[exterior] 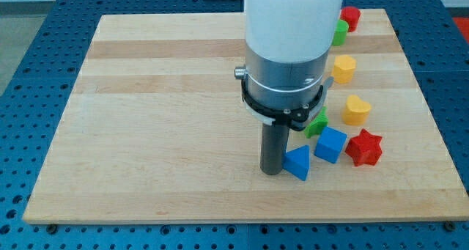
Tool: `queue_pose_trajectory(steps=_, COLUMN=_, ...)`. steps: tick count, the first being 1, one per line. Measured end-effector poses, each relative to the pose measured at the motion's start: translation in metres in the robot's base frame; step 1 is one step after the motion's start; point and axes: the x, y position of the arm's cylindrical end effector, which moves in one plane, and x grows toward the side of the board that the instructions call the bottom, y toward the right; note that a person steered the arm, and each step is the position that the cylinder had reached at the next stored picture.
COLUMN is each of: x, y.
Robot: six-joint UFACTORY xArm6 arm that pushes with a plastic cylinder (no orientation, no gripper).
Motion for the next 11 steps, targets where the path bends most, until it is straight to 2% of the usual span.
queue_pose_trajectory(steps=3, x=0.011, y=0.084)
queue_pose_trajectory(steps=4, x=0.006, y=0.049)
queue_pose_trajectory(steps=5, x=-0.010, y=0.009)
queue_pose_trajectory(steps=7, x=-0.085, y=0.044)
queue_pose_trajectory(steps=9, x=-0.112, y=0.063)
queue_pose_trajectory(steps=10, x=-0.055, y=0.088)
queue_pose_trajectory(steps=11, x=-0.031, y=0.103)
